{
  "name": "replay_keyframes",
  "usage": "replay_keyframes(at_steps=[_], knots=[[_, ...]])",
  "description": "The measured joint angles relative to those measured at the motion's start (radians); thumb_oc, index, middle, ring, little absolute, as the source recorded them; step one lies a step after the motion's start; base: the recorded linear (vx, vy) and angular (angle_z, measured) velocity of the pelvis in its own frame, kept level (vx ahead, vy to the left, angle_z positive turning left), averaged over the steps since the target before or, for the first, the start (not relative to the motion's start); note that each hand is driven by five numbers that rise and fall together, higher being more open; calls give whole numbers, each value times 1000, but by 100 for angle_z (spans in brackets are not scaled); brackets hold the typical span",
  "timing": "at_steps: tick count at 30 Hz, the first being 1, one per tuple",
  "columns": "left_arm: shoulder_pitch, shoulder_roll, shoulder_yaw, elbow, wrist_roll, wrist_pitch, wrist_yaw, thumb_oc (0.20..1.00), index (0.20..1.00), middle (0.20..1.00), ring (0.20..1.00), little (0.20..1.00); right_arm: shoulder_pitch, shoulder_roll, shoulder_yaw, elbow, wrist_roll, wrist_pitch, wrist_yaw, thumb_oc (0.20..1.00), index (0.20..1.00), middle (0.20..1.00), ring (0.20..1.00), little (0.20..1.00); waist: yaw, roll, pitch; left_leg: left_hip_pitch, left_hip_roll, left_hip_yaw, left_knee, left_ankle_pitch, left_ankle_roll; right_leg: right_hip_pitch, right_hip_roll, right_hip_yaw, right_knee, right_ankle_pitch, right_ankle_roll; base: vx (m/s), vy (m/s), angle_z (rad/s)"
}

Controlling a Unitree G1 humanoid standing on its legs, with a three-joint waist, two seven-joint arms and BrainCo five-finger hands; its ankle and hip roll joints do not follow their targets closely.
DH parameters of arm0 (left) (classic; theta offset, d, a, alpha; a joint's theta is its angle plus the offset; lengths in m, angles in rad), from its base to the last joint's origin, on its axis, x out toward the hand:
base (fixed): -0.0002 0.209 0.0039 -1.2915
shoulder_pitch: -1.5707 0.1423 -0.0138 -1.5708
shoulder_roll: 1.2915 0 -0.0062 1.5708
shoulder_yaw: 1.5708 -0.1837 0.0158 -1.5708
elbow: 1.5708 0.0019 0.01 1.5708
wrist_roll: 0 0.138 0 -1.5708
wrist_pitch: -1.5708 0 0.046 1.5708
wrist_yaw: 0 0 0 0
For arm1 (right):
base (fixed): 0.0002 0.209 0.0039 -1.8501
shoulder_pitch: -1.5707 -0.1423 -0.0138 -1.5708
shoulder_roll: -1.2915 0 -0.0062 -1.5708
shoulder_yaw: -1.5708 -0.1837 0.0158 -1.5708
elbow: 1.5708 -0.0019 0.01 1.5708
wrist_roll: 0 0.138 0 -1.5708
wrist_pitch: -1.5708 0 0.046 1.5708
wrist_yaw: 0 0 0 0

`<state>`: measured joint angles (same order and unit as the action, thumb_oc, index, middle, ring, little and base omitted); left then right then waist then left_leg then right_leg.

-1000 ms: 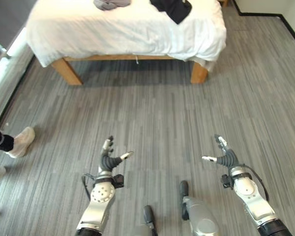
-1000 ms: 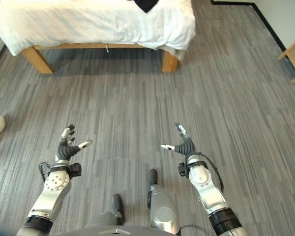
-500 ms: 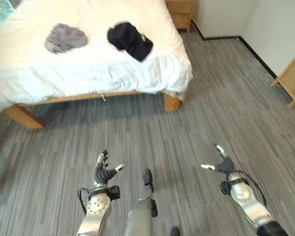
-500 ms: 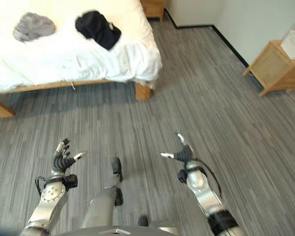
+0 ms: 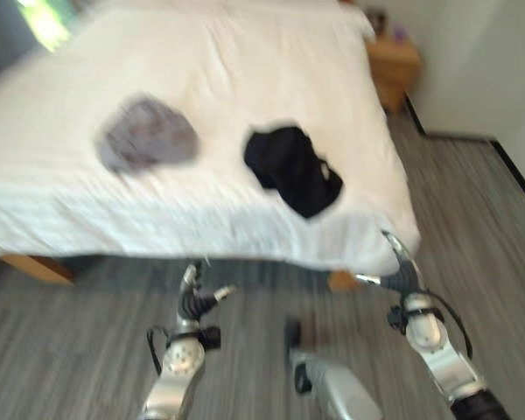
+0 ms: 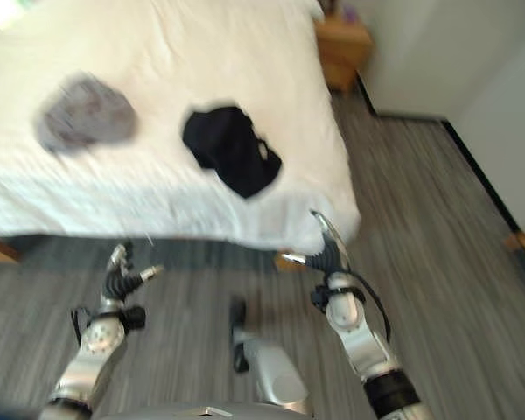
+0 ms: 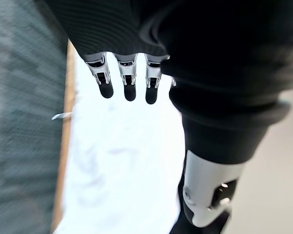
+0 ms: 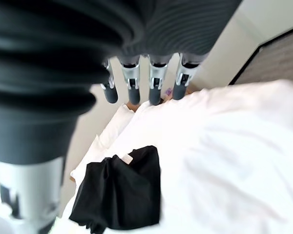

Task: Pick up bed clothes into laundry basket.

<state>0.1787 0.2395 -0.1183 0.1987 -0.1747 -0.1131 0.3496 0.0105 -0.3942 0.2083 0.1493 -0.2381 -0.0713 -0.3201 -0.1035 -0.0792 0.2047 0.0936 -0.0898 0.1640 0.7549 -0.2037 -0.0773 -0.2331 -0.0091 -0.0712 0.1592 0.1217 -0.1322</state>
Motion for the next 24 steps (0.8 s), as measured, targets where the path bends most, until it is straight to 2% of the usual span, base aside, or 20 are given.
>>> replay_keyframes(at_steps=[1, 2, 3, 5, 6, 7, 9, 10, 11, 13, 14, 15, 16, 17, 18, 19, 21, 22, 23, 24], knots=[[14, 1, 1, -22, 0, -7, 0, 1000, 1000, 1000, 1000, 1000, -14, -17, 2, -2, 0, 0, 0, 1000, 1000, 1000, 1000, 1000, 3, 24, -3, -71, 2, -19, 11, -3, -5, 52, 6, 12, -47, 8, 2, 288, -90, -42], [14, 0, 12, -33, 1, -11, 0, 1000, 1000, 1000, 1000, 1000, -26, -27, 1, -1, 0, 1, 0, 1000, 1000, 1000, 1000, 1000, 11, 30, 1, -132, 5, -42, 13, -2, -15, 85, 10, 34, -77, 6, 3, 359, 8, -74], [-8, 5, 27, -33, 1, -12, 0, 1000, 1000, 1000, 1000, 1000, -45, -29, -3, -1, -3, 6, -1, 1000, 1000, 1000, 1000, 1000, 26, 20, 7, -206, 54, -5, -21, -7, -22, 162, 11, 67, -128, 1, 23, 278, 47, -65], [-28, 22, 27, -31, 1, -15, -2, 1000, 1000, 1000, 1000, 1000, -49, -30, -4, -2, -20, 4, -11, 1000, 1000, 1000, 1000, 1000, 17, 14, 11, -220, 131, 75, -160, 2, -10, 243, 21, 67, -165, -15, 47, 266, 142, -57], [-58, 33, 27, -34, 1, -28, -1, 1000, 1000, 1000, 1000, 1000, -65, -34, 3, 1, -46, 5, -27, 1000, 1000, 1000, 1000, 1000, 26, 4, 16, -238, 195, 95, -350, 55, -9, 298, 41, 61, -191, -26, 61, 262, 170, -80], [-64, 44, 26, -34, 1, -32, -2, 1000, 1000, 1000, 1000, 1000, -71, -35, 3, 2, -65, 5, -30, 1000, 1000, 1000, 1000, 1000, 26, -7, 15, -240, 223, 118, -429, 87, -9, 326, 42, 48, -218, -50, 80, 272, 195, -97], [-73, 47, 24, -30, 1, -31, -3, 1000, 1000, 1000, 1000, 1000, -77, -61, 2, 6, -100, 15, -49, 1000, 1000, 1000, 1000, 1000, 16, -11, 24, -236, 280, 143, -603, 173, -12, 380, 55, 12, -234, -91, 48, 230, 189, -48], [-75, 46, 16, -24, 1, -31, -2, 1000, 1000, 1000, 1000, 1000, -75, -65, 2, 12, -119, 23, -53, 1000, 1000, 1000, 1000, 1000, 17, -12, 25, -238, 294, 138, -632, 196, -13, 398, 55, 4, -235, -99, 61, 265, 315, -47], [-73, 46, -8, -24, 1, -31, 0, 1000, 1000, 1000, 1000, 1000, -79, -92, 20, 12, -164, 33, -75, 1000, 1000, 1000, 1000, 1000, 21, -8, 26, -208, 297, 174, -706, 237, -1, 428, 54, -24, -206, -143, 130, 185, 235, -32], [-37, 37, -37, -23, 1, -31, 0, 1000, 1000, 1000, 1000, 1000, -83, -115, 51, 13, -197, 41, -89, 1000, 1000, 1000, 1000, 1000, 12, 12, 23, -172, 262, 209, -711, 293, 81, 460, 55, -71, -148, -169, 168, 93, 133, -17], [-17, 5, -62, -23, 1, -30, -1, 1000, 1000, 1000, 1000, 1000, -87, -163, 76, -2, -206, 37, -88, 1000, 1000, 1000, 1000, 1000, -6, 125, 24, -162, 271, 172, -673, 541, 201, 407, 128, -83, 30, -181, 190, 59, 97, 3], [-18, -6, -70, -19, 1, -30, -1, 1000, 1000, 1000, 1000, 1000, -78, -165, 78, -4, -228, 35, -92, 1000, 1000, 1000, 1000, 1000, -34, 176, 26, -160, 317, 225, -684, 495, 263, 338, 132, -73, 162, -246, 180, 42, 83, 52], [-23, -8, -62, -10, 1, -34, -1, 1000, 1000, 1000, 1000, 1000, -70, -168, 106, -20, -237, 40, -94, 1000, 1000, 1000, 1000, 1000, -54, 161, 3, -184, 278, 191, -720, 513, 229, 278, 85, -36, 189, -316, 143, 52, 85, 59], [-29, 8, -37, -45, 1, -42, -2, 1000, 1000, 1000, 1000, 1000, -91, -182, 148, -52, -264, 33, -84, 1000, 1000, 1000, 1000, 1000, -27, 102, -46, -184, 192, 184, -813, 498, 185, 206, -87, 8, 14, -246, 174, 47, 81, 66], [-58, -12, -42, -18, 0, -39, -3, 1000, 1000, 1000, 1000, 1000, -107, -187, 143, -34, -275, 25, -84, 1000, 1000, 1000, 1000, 1000, -42, 140, -27, -172, 230, 170, -836, 449, 133, 238, -45, -26, -25, -215, 182, 50, 65, 44], [-66, -4, -43, -12, 1, -37, -8, 1000, 1000, 1000, 1000, 1000, -117, -161, 148, -5, -275, 34, -81, 1000, 1000, 1000, 1000, 1000, -37, 148, -24, -143, 227, 198, -839, 428, 100, 276, -47, -49, -71, -206, 182, 42, 28, 58], [-57, 24, -38, -33, 0, -41, -9, 1000, 1000, 1000, 1000, 1000, -118, -126, 203, 5, -285, 26, -57, 1000, 1000, 1000, 1000, 1000, -1, 111, -5, -87, 215, 183, -846, 398, 94, 303, -63, -47, -14, -252, 216, 28, 17, 40], [-42, 48, -42, -47, -1, -43, -12, 1000, 1000, 1000, 1000, 1000, -122, -105, 215, 7, -297, 10, -54, 1000, 1000, 1000, 1000, 1000, 5, 89, -12, -91, 205, 173, -846, 395, 90, 297, -76, -30, -24, -267, 220, 2, -1, 23], [-36, 70, -40, -57, -3, -49, -15, 1000, 1000, 1000, 1000, 1000, -138, -90, 222, 7, -304, -3, -47, 1000, 1000, 1000, 1000, 1000, 13, 58, -11, -92, 194, 175, -846, 390, 83, 297, -101, -27, -70, -252, 224, 18, -4, 18], [-35, 78, -41, -56, -5, -50, -22, 1000, 1000, 1000, 1000, 1000, -151, -78, 223, 13, -307, -9, -41, 1000, 1000, 1000, 1000, 1000, 18, 63, -6, -93, 200, 175, -847, 378, 69, 306, -93, -34, -85, -237, 227, 32, -5, 4]])
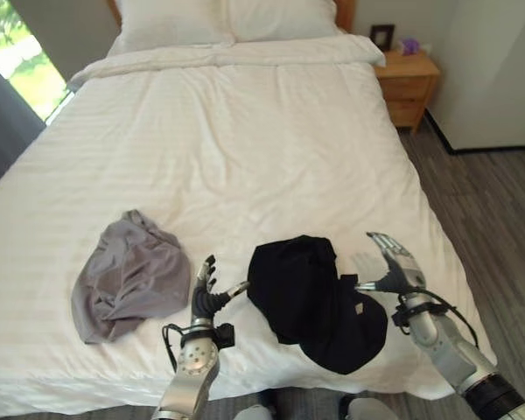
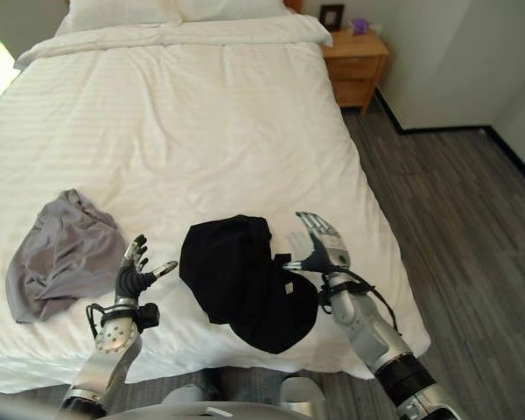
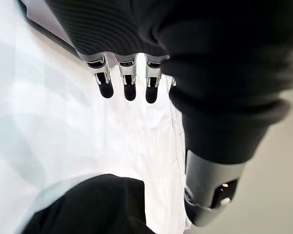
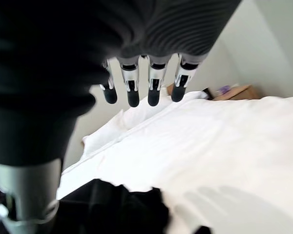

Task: Pick up bed clothes into laundry basket.

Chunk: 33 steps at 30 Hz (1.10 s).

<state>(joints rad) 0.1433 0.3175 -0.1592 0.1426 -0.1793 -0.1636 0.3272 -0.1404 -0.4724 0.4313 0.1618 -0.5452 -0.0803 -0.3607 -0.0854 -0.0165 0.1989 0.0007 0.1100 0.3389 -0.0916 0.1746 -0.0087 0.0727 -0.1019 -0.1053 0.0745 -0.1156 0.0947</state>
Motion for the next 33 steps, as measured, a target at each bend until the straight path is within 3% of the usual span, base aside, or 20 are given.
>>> replay_keyframes(at_steps=[9, 10, 11, 12, 13, 14, 16, 21, 24, 25, 26, 27, 29, 30, 32, 33], knots=[[56, 0, -1, -83, -55, -22, -79, 1000, 1000, 1000, 1000, 1000, -9, 8, 59, 220, -5, -10, 44, 1000, 1000, 1000, 1000, 1000, 26, 54, 25, -19, 12, -6, -2, -52, -38, 31, 18, -8, -60, 37, 0, 19, -48, 3], [57, 1, 2, -98, -55, -26, -80, 1000, 1000, 1000, 1000, 1000, -8, 7, 59, 235, -6, -11, 43, 1000, 1000, 1000, 1000, 1000, 29, 57, 28, -24, 14, -1, -1, -59, -46, 30, 19, -12, -63, 40, -5, -10, -66, 31], [59, 2, 17, -123, -52, -37, -80, 1000, 1000, 1000, 1000, 1000, -7, 15, 60, 306, -7, -10, 43, 1000, 1000, 1000, 1000, 1000, 39, 64, 29, -48, 16, 11, 8, -91, -85, 30, 13, -35, -88, 54, -7, -13, -51, 38], [59, 2, 30, -124, -51, -38, -77, 1000, 1000, 1000, 1000, 1000, -7, 24, 61, 342, -8, -8, 38, 1000, 1000, 1000, 1000, 1000, 44, 68, 32, -53, 16, 15, 8, -97, -93, 30, 8, -52, -94, 57, -9, -20, -47, 46], [57, 2, 46, -125, -46, -38, -71, 1000, 1000, 1000, 1000, 1000, -7, 31, 57, 359, -13, -9, 28, 379, 379, 379, 379, 379, 38, 70, 34, -51, 17, 15, 12, -97, -93, 31, 6, -63, -93, 59, -10, -31, -21, 32], [77, 1, 72, -124, -42, -37, -59, 1000, 1000, 1000, 1000, 1000, -13, 33, 61, 364, -27, -8, 19, 200, 200, 200, 200, 200, 38, 77, 33, -54, 20, 15, 27, -90, -84, 40, 7, -69, -90, 55, -7, -31, -20, 18], [100, 2, 98, -123, -34, -38, -49, 1000, 1000, 1000, 1000, 1000, -17, 52, 55, 414, -41, -13, 2, 200, 200, 200, 200, 200, 45, 93, 34, -53, 23, 5, 33, -42, -28, 42, 18, -61, -77, 40, -1, -16, -9, 0], [115, 7, 130, -99, 49, -35, 11, 1000, 1000, 1000, 1000, 1000, -97, 108, 39, 530, -43, 0, -74, 200, 200, 200, 200, 200, 38, 105, 30, -52, 15, -21, 29, -27, -28, 36, 13, -76, -64, 24, 5, -6, -4, 9], [115, 14, 131, -96, 133, -29, 38, 1000, 1000, 1000, 1000, 1000, -157, 115, 42, 584, -44, 34, -75, 200, 200, 200, 200, 200, 46, 130, 24, -70, 27, -31, 19, -47, -57, 31, 25, -87, -57, 18, 2, 5, -1, 13], [114, 22, 131, -87, 173, -23, 50, 1000, 1000, 1000, 1000, 1000, -169, 116, 43, 595, -44, 44, -75, 200, 200, 200, 200, 200, 51, 129, 20, -71, 25, -21, 13, -75, -91, 31, 22, -89, -63, 28, -12, -2, -3, 9], [110, 40, 139, -79, 229, -10, 68, 1000, 1000, 1000, 1000, 1000, -176, 116, 48, 596, -44, 58, -75, 200, 200, 200, 200, 200, 59, 103, 13, -66, 13, 5, 4, -123, -150, 26, -10, -107, -97, 46, -31, -2, -3, 4], [97, 60, 141, -48, 269, -5, 73, 1000, 1000, 1000, 1000, 1000, -178, 119, 50, 596, -44, 65, -75, 200, 200, 200, 200, 200, 62, 83, 8, -65, 2, 6, 10, -85, -96, 23, -36, -109, -109, 58, -30, 0, 0, 0], [93, 92, 167, 4, 330, 23, 92, 1000, 1000, 1000, 1000, 1000, -182, 131, 50, 597, -44, 71, -75, 200, 200, 200, 200, 200, 56, 68, 2, -46, 23, 6, 37, -80, -94, 21, -57, -107, -111, 77, -16, 2, -5, -5], [97, 89, 173, 15, 347, 29, 100, 1000, 1000, 1000, 1000, 1000, -183, 125, 50, 596, -44, 72, -75, 200, 200, 200, 200, 200, 52, 73, 0, -37, 44, 2, 41, -77, -95, 24, -54, -106, -111, 78, -12, 0, 0, 0], [82, 77, 174, 31, 403, 47, 105, 1000, 1000, 1000, 1000, 1000, -161, 80, 57, 582, -44, 84, -73, 200, 200, 200, 200, 200, 48, 122, -21, 19, 92, -20, 13, -18, -86, 39, -16, -110, -108, 76, 12, 9, -16, 19], [78, 80, 179, 27, 409, 46, 108, 1000, 1000, 1000, 1000, 1000, -161, 80, 57, 582, -44, 91, -73, 200, 200, 200, 200, 200, 50, 110, -20, 16, 87, -21, 10, -18, -86, 34, -22, -110, -107, 77, 19, 14, -18, 18]])
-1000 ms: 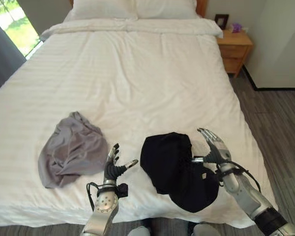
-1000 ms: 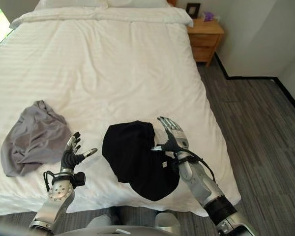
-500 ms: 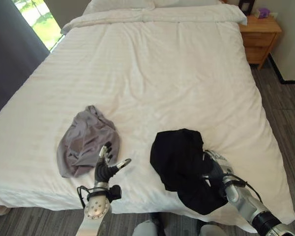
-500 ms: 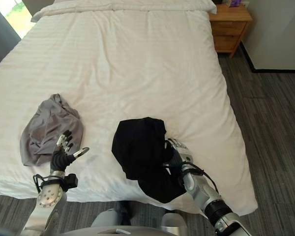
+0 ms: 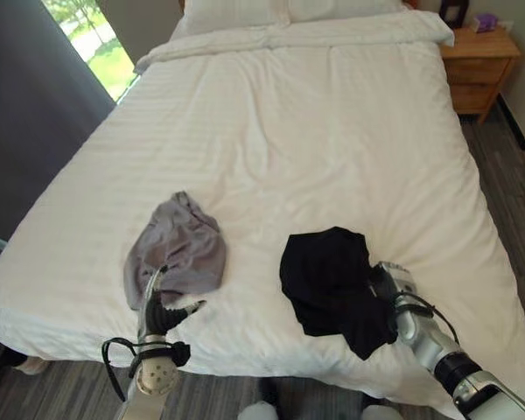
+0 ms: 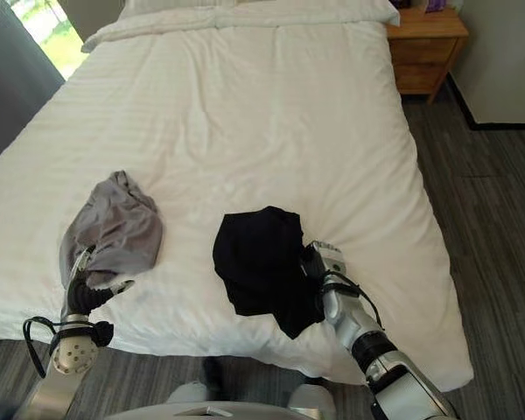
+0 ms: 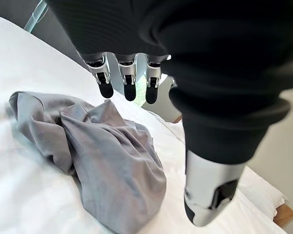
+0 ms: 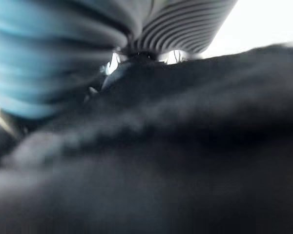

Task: Pick up bed clothes into laundry basket.

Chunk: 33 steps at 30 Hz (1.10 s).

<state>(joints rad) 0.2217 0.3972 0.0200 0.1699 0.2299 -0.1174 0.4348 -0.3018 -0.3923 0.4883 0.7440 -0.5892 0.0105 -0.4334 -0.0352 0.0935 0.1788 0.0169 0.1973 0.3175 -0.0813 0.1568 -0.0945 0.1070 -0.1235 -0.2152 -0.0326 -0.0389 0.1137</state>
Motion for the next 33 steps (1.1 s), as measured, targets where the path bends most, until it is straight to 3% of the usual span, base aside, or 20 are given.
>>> replay_keyframes(at_steps=[2, 4, 8, 12, 13, 14, 15, 17, 18, 19, 21, 24, 25, 26, 27, 28, 29, 30, 31, 33], knots=[[0, 0, 10, 2, 21, 10, 2, 1000, 1000, 1000, 1000, 1000, 5, -1, -1, -14, 1, 11, 11, 200, 200, 200, 200, 200, 11, -38, 4, -5, -11, -3, -9, -1, 0, 2, -8, 4, -20, 3, 21, 16, -14, 8], [13, 0, 10, 2, 27, 14, 1, 1000, 1000, 1000, 1000, 1000, 6, -2, -3, -14, 1, 12, 30, 200, 200, 200, 200, 200, 12, -50, 5, -11, -9, -6, -10, -6, 2, 1, -7, 4, -27, 6, 26, 28, -20, 12], [49, -1, 28, 0, 29, 19, -1, 1000, 1000, 1000, 1000, 1000, 7, -31, -9, -30, 1, 13, 67, 200, 200, 200, 200, 200, 18, -33, 9, -18, -3, -24, -16, -35, -7, 2, -5, 8, -35, 15, 35, 17, -12, 8], [58, -3, 36, -50, 28, 17, -2, 1000, 1000, 1000, 1000, 1000, 39, -61, -17, -100, 1, 12, 80, 200, 200, 200, 200, 200, 18, -10, 6, -21, -6, -30, -10, -14, 4, 20, 11, 5, -67, 33, 30, -35, -48, 7], [20, -28, 8, 50, -29, -23, 10, 1000, 1000, 1000, 1000, 1000, 100, -65, -132, -115, 120, -28, 87, 200, 200, 200, 200, 200, 15, -23, 15, -24, -20, -53, 0, -8, 12, 24, 16, -12, -24, 31, 0, -98, -144, 115], [-95, -57, -45, 268, -112, -14, 31, 1000, 1000, 1000, 1000, 1000, 240, -26, -340, -160, 292, -72, 88, 200, 200, 200, 200, 200, 3, -19, -9, -60, -47, -101, 34, 24, -26, 49, -8, -29, 10, -7, -13, -5, -72, 150], [-117, -74, -56, 402, -170, 19, 37, 1000, 1000, 1000, 1000, 1000, 306, -20, -402, -154, 395, -99, 93, 200, 200, 200, 200, 200, -2, -38, -28, -61, -54, -98, 44, 26, -24, 32, -23, 35, 49, -49, -1, -25, -94, 133], [-46, -58, -34, 430, -191, 90, 41, 1000, 1000, 1000, 1000, 1000, 347, -23, -421, -187, 465, -117, 118, 200, 200, 200, 200, 200, 6, -45, -53, -42, -42, -61, -14, -2, -16, 28, 8, 56, 58, -86, 19, -40, -47, 42], [-18, -9, -7, 432, -189, 110, 52, 1000, 1000, 1000, 1000, 1000, 373, -26, -442, -152, 505, -122, 126, 200, 200, 200, 200, 200, 24, -70, -44, -54, -29, -89, -13, 14, 23, 41, 25, 35, 76, -90, 10, -32, -46, 67], [-18, 25, 4, 432, -188, 122, 57, 1000, 1000, 1000, 1000, 1000, 393, -28, -452, -156, 516, -119, 130, 200, 200, 200, 200, 200, 38, -70, -44, -59, -27, -107, -13, 18, 29, 42, 28, 23, 89, -99, 4, -32, -51, 68], [-22, 98, 67, 395, -162, 123, 88, 1000, 1000, 1000, 1000, 1000, 442, -44, -473, -171, 522, -115, 140, 200, 200, 200, 200, 200, 41, -86, -52, -69, -26, -106, -19, 4, 24, 36, 17, -6, 126, -135, 3, -5, -15, 65], [-26, 124, 118, 391, -131, 128, 116, 1000, 1000, 1000, 1000, 1000, 461, -59, -480, -198, 521, -118, 148, 200, 200, 200, 200, 200, 34, -90, -53, -64, -27, -75, -11, -31, -5, 32, -3, -5, 119, -142, -5, -63, -15, 2], [17, 89, 183, 321, -142, 120, 112, 1000, 1000, 1000, 1000, 1000, 461, -81, -483, -236, 521, -119, 157, 200, 200, 200, 200, 200, 60, -85, -36, -81, -47, -133, 44, -38, -18, 12, -2, 32, 135, -146, 9, -49, -7, -81], [50, 52, 228, 257, -145, 109, 109, 1000, 1000, 1000, 1000, 1000, 465, -88, -486, -239, 521, -120, 157, 200, 200, 200, 200, 200, 67, -84, -33, -80, -49, -140, 68, -29, -2, 8, -6, 63, 138, -140, 17, -14, 3, -54], [52, 33, 216, 243, -147, 100, 109, 1000, 1000, 1000, 1000, 1000, 492, -95, -492, -238, 521, -124, 155, 200, 200, 200, 200, 200, 49, -76, -44, -79, -66, -151, 62, -24, 5, 38, -11, 50, 107, -132, 30, 258, 179, -2], [44, 34, 200, 260, -148, 101, 105, 1000, 1000, 1000, 1000, 1000, 502, -97, -492, -231, 521, -124, 155, 200, 200, 200, 200, 200, 38, -89, -40, -79, -67, -163, 49, -15, 16, 37, -15, 38, 109, -132, 30, 316, 200, 41], [22, 44, 203, 223, -143, 150, 104, 1000, 1000, 1000, 1000, 1000, 490, -89, -453, -240, 519, -112, 154, 200, 200, 200, 200, 200, 21, -99, -33, -107, -60, -222, 123, -25, -4, 24, -31, 70, 115, -147, 27, 362, 240, -10], [4, 61, 227, 170, -142, 189, 105, 1000, 1000, 1000, 1000, 1000, 460, -89, -401, -259, 519, -95, 156, 200, 200, 200, 200, 200, 22, -130, -26, -196, -61, -316, 286, -49, -34, 4, -35, 102, 125, -148, 23, 156, 121, -98], [-102, 140, 214, 130, -96, 197, 105, 1000, 1000, 1000, 1000, 1000, 455, -80, -414, -269, 504, -98, 194, 200, 200, 200, 200, 200, 69, -166, -23, -244, -54, -352, 237, -121, -68, -3, -43, 174, 104, -119, -1, 221, 223, -116], [-209, 199, 223, 91, -35, 187, 113, 1000, 1000, 1000, 1000, 1000, 461, -91, -505, -256, 502, -89, 202, 200, 200, 200, 200, 200, 19, -140, -13, -261, 8, -313, 173, -122, -65, 45, -21, 158, 49, -91, 4, 194, 200, -71]])
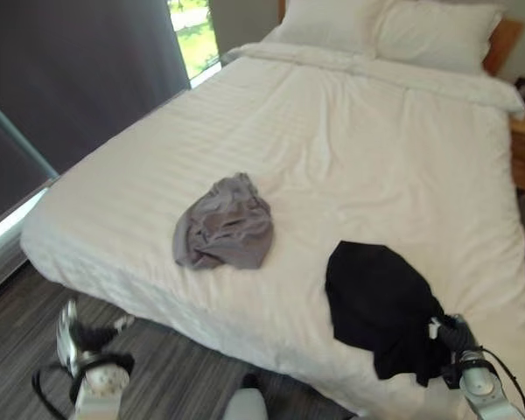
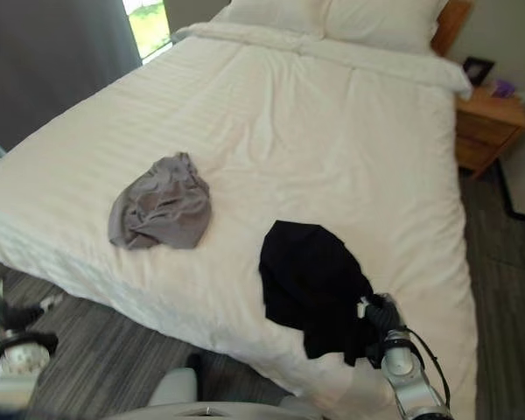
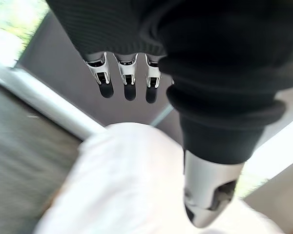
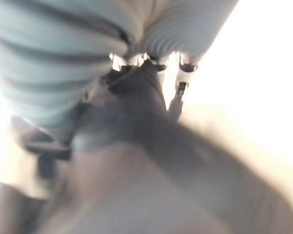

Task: Pick up bed clothes into laundry basket.

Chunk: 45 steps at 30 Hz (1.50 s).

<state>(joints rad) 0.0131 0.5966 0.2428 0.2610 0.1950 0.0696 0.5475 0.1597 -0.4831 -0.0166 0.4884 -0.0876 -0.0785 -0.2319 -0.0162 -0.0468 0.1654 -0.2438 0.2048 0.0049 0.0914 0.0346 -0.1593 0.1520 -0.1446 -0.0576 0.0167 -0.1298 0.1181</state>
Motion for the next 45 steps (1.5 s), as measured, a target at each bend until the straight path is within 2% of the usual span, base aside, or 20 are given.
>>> replay_keyframes(at_steps=[1, 2, 3, 4, 5, 6, 8, 10, 14, 17, 20, 23, 26, 29, 32, 33, 34, 37, 39, 45], knots=[[-41, 30, -6, 23, 32, -1, 8, 1000, 1000, 1000, 1000, 1000, 2, -41, -20, 23, 0, 22, -1, 200, 200, 200, 200, 200, -12, 63, -27, 8, 20, 33, -7, -39, 3, 5, 19, 24, -2, -8, 14, 89, 93, -63], [-70, 44, 1, 40, 48, 4, 8, 1000, 1000, 1000, 1000, 1000, 21, -55, -21, 27, -1, 29, 3, 200, 200, 200, 200, 200, -14, 67, -33, 13, 12, 50, -14, 5, -9, 4, 11, 56, -9, -15, 26, 121, 167, -82], [-86, 62, 0, 45, 52, 9, 8, 1000, 1000, 1000, 1000, 1000, 42, -57, -14, 28, -1, 30, 4, 200, 200, 200, 200, 200, -12, 72, -45, 19, -3, 80, -25, 5, -9, -2, -14, 78, -27, -17, 22, 44, 119, -71], [-138, 95, -4, 45, 65, 5, 10, 1000, 1000, 1000, 1000, 1000, 52, -56, -14, 24, -2, 21, 1, 200, 200, 200, 200, 200, -38, 35, -42, 21, -28, 108, -55, 12, -2, -20, -42, 94, -65, 7, 30, 32, 144, -49], [-148, 123, -9, 54, 64, 9, 13, 1000, 1000, 1000, 1000, 1000, 36, -56, -2, 19, -4, 22, 2, 200, 200, 200, 200, 200, -34, 21, -41, 21, -43, 125, -74, 24, 13, -22, -58, 97, -81, 33, 38, -12, 86, -40], [-168, 154, -14, 70, 65, 17, 11, 1000, 1000, 1000, 1000, 1000, 14, -55, 6, 14, -20, 23, 8, 200, 200, 200, 200, 200, -60, 7, -38, 30, -55, 128, -119, 99, 30, -35, -74, 102, -102, 63, 85, -20, 46, -29], [-187, 166, -13, 78, 65, 29, 12, 1000, 1000, 1000, 1000, 1000, 8, -55, 28, -1, -24, 24, 20, 200, 200, 200, 200, 200, -65, -4, -35, 46, -56, 142, -168, 145, 34, -57, -76, 120, -109, 65, 94, -38, 45, -31], [-198, 175, -16, 87, 65, 29, 14, 1000, 1000, 1000, 1000, 1000, 12, -54, 33, -7, -29, 22, 26, 200, 200, 200, 200, 200, -69, -19, -27, 50, -50, 151, -186, 148, 37, -65, -73, 123, -118, 74, 101, -61, 53, -19], [-211, 199, -61, 182, 64, 44, 16, 1000, 1000, 1000, 1000, 1000, -14, -51, 61, -9, -31, 8, 29, 200, 200, 200, 200, 200, -79, -17, -13, 0, -13, 158, -186, 150, 36, -125, -34, 126, -118, 83, 95, -45, 38, -15], [-230, 200, -91, 302, 59, 45, 13, 1000, 1000, 1000, 1000, 1000, -55, -52, 73, -7, -31, 4, 27, 200, 200, 200, 200, 200, -97, -17, 9, -2, 2, 158, -184, 182, 29, -145, -20, 149, -116, 90, 95, -11, 54, -27], [-301, 252, -165, 473, 41, 35, -3, 1000, 1000, 1000, 1000, 1000, -81, -52, 110, -9, -31, -1, 22, 200, 200, 200, 200, 200, -119, -39, 20, -1, 1, 174, -184, 193, 31, -152, -26, 147, -115, 90, 95, -13, 48, -16], [-363, 281, -236, 502, 40, 5, -9, 1000, 1000, 1000, 1000, 1000, -80, -51, 120, -10, -31, -16, 20, 200, 200, 200, 200, 200, -129, -54, 27, 0, -1, 188, -184, 192, 29, -166, -30, 144, -115, 90, 96, -30, 46, -11], [-390, 280, -247, 450, 39, -2, -9, 1000, 1000, 1000, 1000, 1000, -112, -47, 126, -12, -31, -39, -1, 200, 200, 200, 200, 200, -142, -53, 65, -1, 1, 202, -185, 186, 22, -178, -31, 148, -115, 91, 96, -42, 44, -14], [-411, 253, -271, 355, -37, -20, -23, 1000, 1000, 1000, 1000, 1000, -141, -44, 132, -6, -31, -38, -6, 200, 200, 200, 200, 200, -150, -50, 82, -5, -1, 206, -185, 179, 14, -187, -37, 152, -115, 93, 99, 2, 35, -5], [-410, 147, -277, 249, -83, -48, -41, 1000, 1000, 1000, 1000, 1000, -156, -42, 127, 5, -31, -32, -9, 200, 200, 200, 200, 200, -148, -46, 85, 1, -5, 209, -185, 181, 17, -184, -41, 152, -115, 93, 100, 7, 9, -3], [-408, 65, -284, 236, -111, -47, -45, 1000, 1000, 1000, 1000, 1000, -162, -32, 117, 11, -31, -29, -10, 200, 200, 200, 200, 200, -147, -44, 86, 9, -8, 216, -184, 179, 20, -180, -46, 153, -115, 93, 100, 14, 26, -8], [-401, 27, -296, 232, -112, -47, -51, 1000, 1000, 1000, 1000, 1000, -172, -25, 110, 18, -31, -28, -11, 200, 200, 200, 200, 200, -148, -43, 87, 9, -10, 219, -184, 178, 20, -181, -48, 154, -115, 93, 100, 7, 22, -11], [-366, -66, -365, 264, -107, -54, -75, 1000, 1000, 1000, 1000, 1000, -194, -19, 113, 41, -31, -24, -11, 200, 200, 200, 200, 200, -150, -43, 87, 12, -11, 225, -184, 178, 21, -182, -51, 158, -115, 93, 101, 3, 18, -4], [-376, -123, -346, 366, -91, -93, -60, 1000, 1000, 1000, 1000, 1000, -219, -8, 115, 77, -31, -16, -20, 200, 200, 200, 200, 200, -148, -41, 86, 28, -12, 230, -184, 172, 21, -172, -52, 161, -114, 93, 102, 7, 14, -6], [-345, -212, -353, 431, -91, -112, -60, 1000, 1000, 1000, 1000, 1000, -216, -16, 106, 80, -32, -7, -30, 200, 200, 200, 200, 200, -149, 8, 45, 39, -10, 234, -185, 158, 18, -167, -52, 166, -114, 90, 106, 7, 3, -3]])
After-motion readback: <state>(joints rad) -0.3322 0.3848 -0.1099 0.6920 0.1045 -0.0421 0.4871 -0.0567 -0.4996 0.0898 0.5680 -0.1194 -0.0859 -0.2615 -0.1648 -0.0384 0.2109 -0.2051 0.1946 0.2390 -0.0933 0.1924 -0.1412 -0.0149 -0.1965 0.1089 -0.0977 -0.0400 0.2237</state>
